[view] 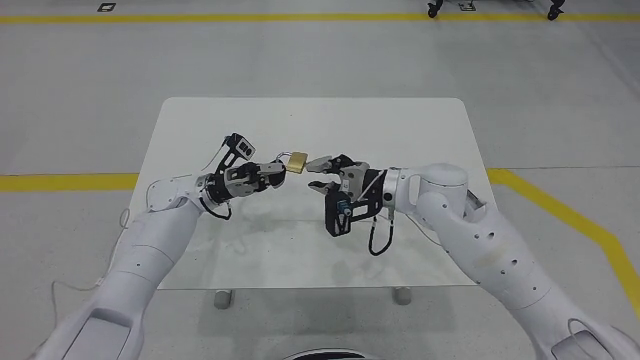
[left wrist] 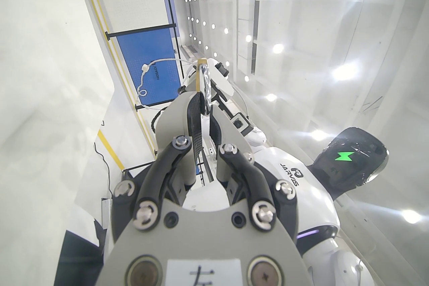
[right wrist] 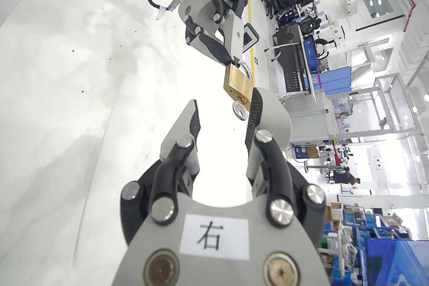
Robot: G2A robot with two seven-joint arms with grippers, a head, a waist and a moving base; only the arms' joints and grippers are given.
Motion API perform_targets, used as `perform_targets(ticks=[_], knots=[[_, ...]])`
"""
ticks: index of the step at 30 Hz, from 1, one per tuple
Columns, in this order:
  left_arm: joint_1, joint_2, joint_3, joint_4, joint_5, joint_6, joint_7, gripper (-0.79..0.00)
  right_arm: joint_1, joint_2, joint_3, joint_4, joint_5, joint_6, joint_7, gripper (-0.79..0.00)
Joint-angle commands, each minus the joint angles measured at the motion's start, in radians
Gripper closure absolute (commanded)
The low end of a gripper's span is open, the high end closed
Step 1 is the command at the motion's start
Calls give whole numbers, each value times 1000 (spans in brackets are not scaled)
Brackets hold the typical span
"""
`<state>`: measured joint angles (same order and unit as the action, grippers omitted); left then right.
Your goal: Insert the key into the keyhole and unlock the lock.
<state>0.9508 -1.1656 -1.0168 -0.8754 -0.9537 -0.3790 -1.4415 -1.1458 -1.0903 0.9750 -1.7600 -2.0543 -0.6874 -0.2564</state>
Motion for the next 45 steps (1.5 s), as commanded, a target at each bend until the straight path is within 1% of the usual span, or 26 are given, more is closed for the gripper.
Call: perform_targets(ticks=[1, 5, 8, 9, 10, 12, 14, 16, 17, 18, 20, 26, 30, 34, 45], knots=[[0, -3, -7, 1, 7, 3, -3, 0, 3, 0, -2, 1, 1, 5, -1, -268], [1, -7, -20, 3, 18, 12, -12, 0, 7, -2, -6, 0, -6, 19, 16, -289], [3, -10, -29, 4, 28, 19, -19, 0, 12, -3, -12, -1, -12, 17, 28, -277], [4, -11, -32, 4, 31, 21, -21, 0, 14, -3, -14, -1, -14, 15, 31, -259], [5, -11, -34, 4, 33, 23, -23, 0, 16, -3, -15, -2, -15, 14, 32, -212], [6, -13, -40, 4, 38, 26, -25, 0, 18, -3, -16, -3, -15, 13, 36, -175], [8, -15, -44, 2, 45, 29, -29, 0, 19, -3, -16, -4, -15, 12, 40, -175], [9, -16, -49, 0, 50, 31, -31, 0, 20, -3, -18, -6, -16, 10, 39, -163], [10, -17, -51, -1, 51, 33, -32, 0, 21, -3, -18, -7, -15, 8, 38, -145], [11, -18, -52, -2, 54, 34, -34, 0, 21, -3, -18, -8, -16, 8, 37, -108], [12, -20, -55, -4, 60, 37, -36, 0, 21, -2, -19, -8, -15, 6, 35, 0], [15, -24, -65, -8, 77, 37, -37, 0, 24, -3, -24, 1, 4, -5, 24, 0], [17, -25, -72, -15, 93, 32, -32, 0, 27, -5, -24, 16, 45, -13, 0, 0], [22, -26, -78, -27, 109, 24, -24, 0, 28, -8, -15, 41, 120, -21, -5, 0], [36, -24, -95, -52, 136, 7, -7, 0, 51, -21, 3, 115, 365, -91, 4, 0]])
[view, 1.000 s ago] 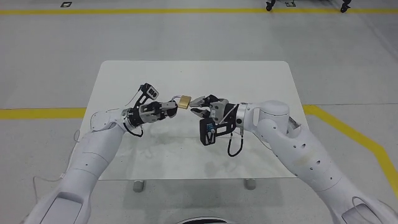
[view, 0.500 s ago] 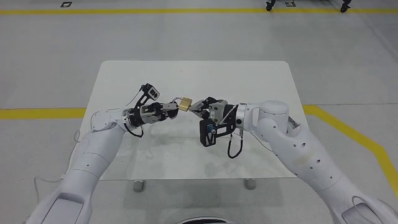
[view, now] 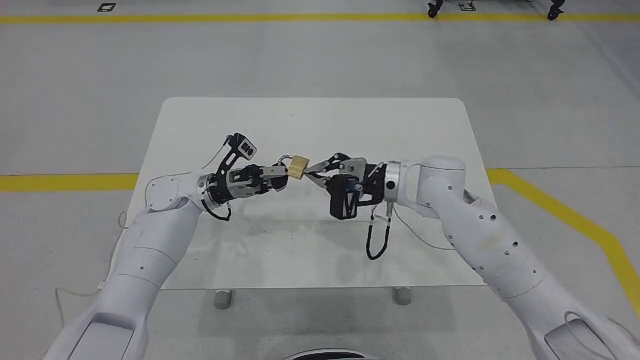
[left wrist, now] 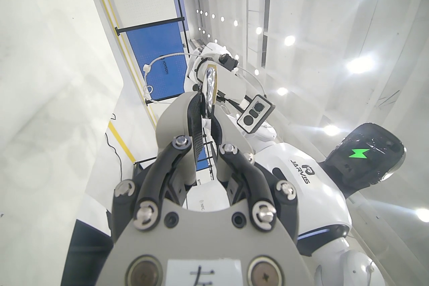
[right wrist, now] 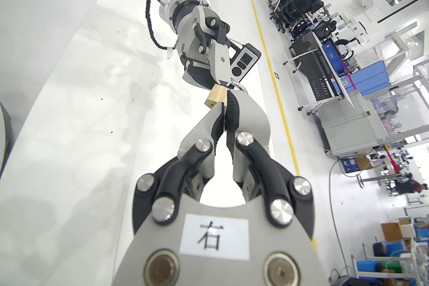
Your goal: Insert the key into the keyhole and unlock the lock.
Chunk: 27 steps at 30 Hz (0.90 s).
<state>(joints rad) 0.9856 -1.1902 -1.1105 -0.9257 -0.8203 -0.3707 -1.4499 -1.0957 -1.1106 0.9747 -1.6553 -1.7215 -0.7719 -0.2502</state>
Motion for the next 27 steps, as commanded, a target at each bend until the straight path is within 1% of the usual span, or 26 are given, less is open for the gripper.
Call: perform_targets(ticks=[1, 5, 11, 27], knots=[[3, 1, -3, -3, 3, -2, 2, 0, 4, -2, 5, 15, 50, -12, -3, 0], [6, 1, -7, -7, 6, -5, 5, 0, 10, -4, 8, 33, 101, -29, 18, 0], [8, 1, -9, -11, 11, -10, 10, 0, 15, -6, 10, 48, 159, -48, 6, 0], [12, 1, -21, -11, 5, -8, 8, 0, 9, -2, 23, 57, 189, -61, -19, 0]])
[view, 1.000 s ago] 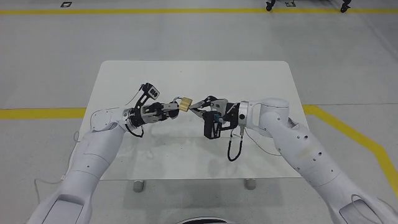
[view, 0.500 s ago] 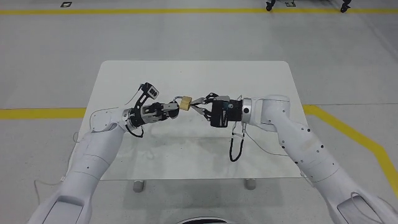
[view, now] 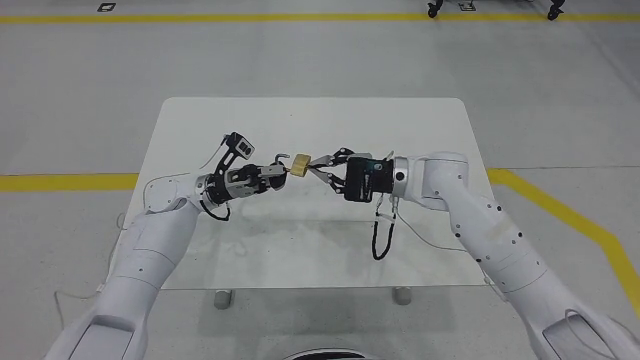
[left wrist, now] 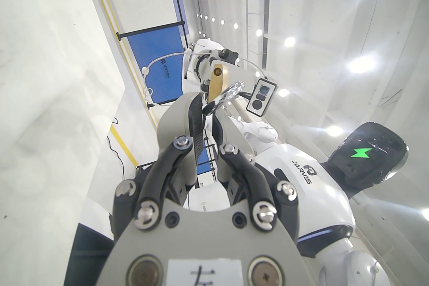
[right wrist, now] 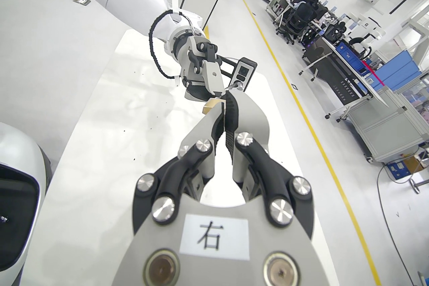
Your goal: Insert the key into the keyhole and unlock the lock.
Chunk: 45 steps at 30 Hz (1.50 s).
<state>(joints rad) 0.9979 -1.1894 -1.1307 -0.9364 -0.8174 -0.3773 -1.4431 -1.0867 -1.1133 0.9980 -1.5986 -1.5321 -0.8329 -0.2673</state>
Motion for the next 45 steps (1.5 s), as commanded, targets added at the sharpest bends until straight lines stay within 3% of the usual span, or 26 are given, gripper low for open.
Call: perform_targets(ticks=[1, 9, 11, 12, 13, 37, 38, 39, 40, 45], knots=[[0, 0, -1, -1, 3, -2, 2, 0, 0, 0, 0, 1, -1, -1, -3, 0], [4, 1, -6, -7, 9, -8, 8, 0, -3, 0, 0, 18, 18, 1, 3, 0], [5, 1, -7, -8, 10, -11, 11, 0, -2, -1, -2, 24, 29, -3, 9, -277], [5, 1, -7, -9, 10, -11, 11, 0, -2, -1, -4, 27, 32, -2, 13, -560], [6, 1, -8, -9, 11, -12, 12, 0, -1, -2, -5, 29, 35, -2, 16, -785], [-39, -9, 9, 60, 4, -11, 11, 0, -36, 10, 51, 25, 50, 32, -17, -785], [-37, -8, 1, 60, -15, 5, -5, -80, -36, 10, 51, 25, 50, 32, -17, -785], [-36, -6, -3, 68, -31, 35, -35, -376, -36, 10, 51, 25, 50, 32, -17, -785], [-38, -5, -7, 71, -35, 40, -40, -785, -36, 10, 51, 25, 50, 32, -17, -785], [-38, -5, -7, 71, -35, 40, -40, -785, -36, 10, 51, 25, 50, 32, -17, -785]])
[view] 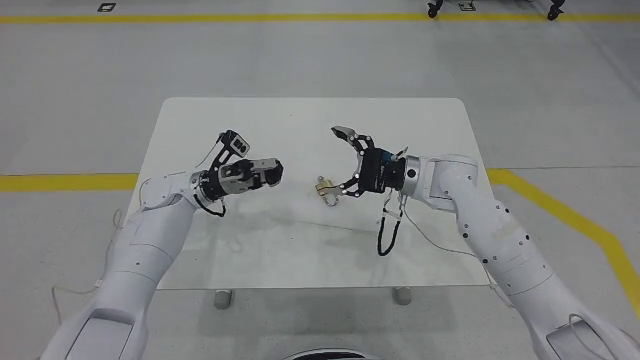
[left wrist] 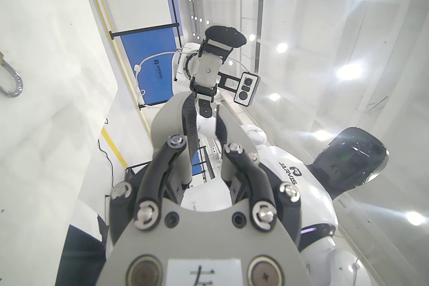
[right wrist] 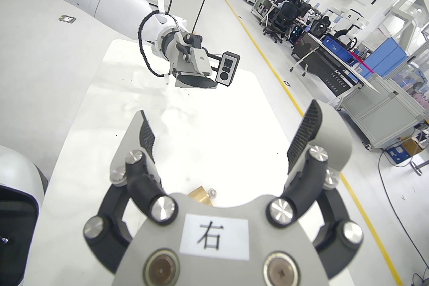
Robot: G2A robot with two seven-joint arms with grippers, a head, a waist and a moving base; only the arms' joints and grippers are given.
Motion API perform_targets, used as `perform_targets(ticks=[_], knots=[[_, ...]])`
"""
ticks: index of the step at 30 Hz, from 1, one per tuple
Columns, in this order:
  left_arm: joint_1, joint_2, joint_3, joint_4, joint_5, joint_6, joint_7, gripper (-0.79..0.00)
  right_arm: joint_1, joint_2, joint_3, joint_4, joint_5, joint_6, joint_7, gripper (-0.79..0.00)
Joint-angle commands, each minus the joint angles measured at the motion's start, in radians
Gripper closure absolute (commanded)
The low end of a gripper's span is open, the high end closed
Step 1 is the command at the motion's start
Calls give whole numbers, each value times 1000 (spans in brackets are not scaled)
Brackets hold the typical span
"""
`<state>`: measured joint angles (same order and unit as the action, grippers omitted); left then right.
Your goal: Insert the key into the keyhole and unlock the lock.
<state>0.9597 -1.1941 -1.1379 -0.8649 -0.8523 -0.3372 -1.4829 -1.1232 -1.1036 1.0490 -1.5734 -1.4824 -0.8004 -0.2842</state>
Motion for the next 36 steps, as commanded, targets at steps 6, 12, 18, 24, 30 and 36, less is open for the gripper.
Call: perform_targets(ticks=[6, 12, 18, 24, 30, 36], knots=[[0, 0, 0, 0, 0, 0, 0, -785, 0, 0, 0, 0, 0, 0, 0, -785], [44, 15, -50, -56, 86, -141, 147, -785, -15, -1, 30, 35, 68, 54, -24, -785], [111, 56, -183, -109, 187, -269, 269, -785, -70, 10, 128, 94, 152, 114, -70, -785], [139, 80, -250, -149, 305, -328, 333, -785, -114, 18, 178, 91, 178, 135, -96, -785], [140, 81, -252, -151, 313, -331, 337, -785, -115, 19, 180, 90, 179, 135, -97, -785], [141, 81, -253, -152, 317, -330, 339, -785, -116, 18, 181, 89, 179, 136, -96, -785]])
